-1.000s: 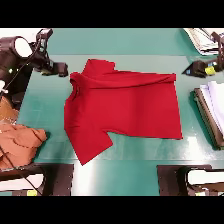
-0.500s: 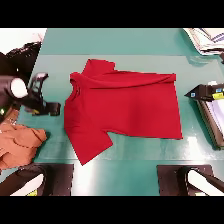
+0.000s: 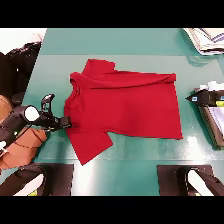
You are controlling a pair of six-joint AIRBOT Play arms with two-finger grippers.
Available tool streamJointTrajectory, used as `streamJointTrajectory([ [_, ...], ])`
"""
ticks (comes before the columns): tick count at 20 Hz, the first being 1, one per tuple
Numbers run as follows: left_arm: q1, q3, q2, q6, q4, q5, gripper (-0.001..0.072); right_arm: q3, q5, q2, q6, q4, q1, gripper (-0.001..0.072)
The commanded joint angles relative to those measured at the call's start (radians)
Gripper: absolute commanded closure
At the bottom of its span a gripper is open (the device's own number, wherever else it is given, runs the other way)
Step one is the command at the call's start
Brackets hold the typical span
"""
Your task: Fold the shirts.
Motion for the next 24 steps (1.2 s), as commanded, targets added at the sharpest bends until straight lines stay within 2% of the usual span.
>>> streamJointTrajectory([
  [1, 0.000, -0.021, -0.002, -0.010, -0.032, 0.090, 0.0171, -0.003, -0.007, 0.043, 0.014, -0.001, 0.000, 0.0297],
  [3, 0.000, -0.021, -0.002, -0.009, -0.059, 0.088, 0.0463, -0.003, -0.003, 0.049, 0.015, -0.006, 0.000, 0.0297],
  [5, 0.000, -0.021, -0.002, -0.009, -0.075, 0.079, 0.0672, -0.004, 0.004, 0.048, 0.045, -0.061, 0.000, 0.0298],
  [9, 0.000, 0.021, -0.002, 0.049, -0.077, 0.012, 0.0681, -0.009, 0.074, 0.022, 0.101, -0.325, -0.003, 0.0304],
  [13, 0.000, 0.117, -0.002, 0.116, -0.080, -0.048, 0.0681, -0.172, 0.091, -0.056, 0.103, -0.365, -0.099, 0.0293],
  [14, 0.000, 0.136, -0.002, 0.129, -0.082, -0.051, 0.0681, -0.216, 0.091, -0.089, 0.103, -0.363, -0.127, 0.0188],
  [15, 0.000, 0.148, -0.002, 0.130, -0.082, -0.052, 0.0681, -0.258, 0.090, -0.129, 0.103, -0.363, -0.151, 0.0155],
  [18, 0.000, 0.151, -0.001, 0.130, -0.084, -0.031, 0.0681, -0.340, 0.043, -0.229, 0.098, -0.317, -0.193, 0.0164],
  [22, 0.000, 0.151, -0.001, 0.130, -0.084, -0.027, 0.0680, -0.369, -0.048, -0.298, 0.087, -0.204, -0.189, 0.0267],
  [24, 0.000, 0.151, -0.001, 0.130, -0.084, -0.027, 0.0681, -0.369, -0.064, -0.321, 0.088, -0.186, -0.155, 0.0268],
])
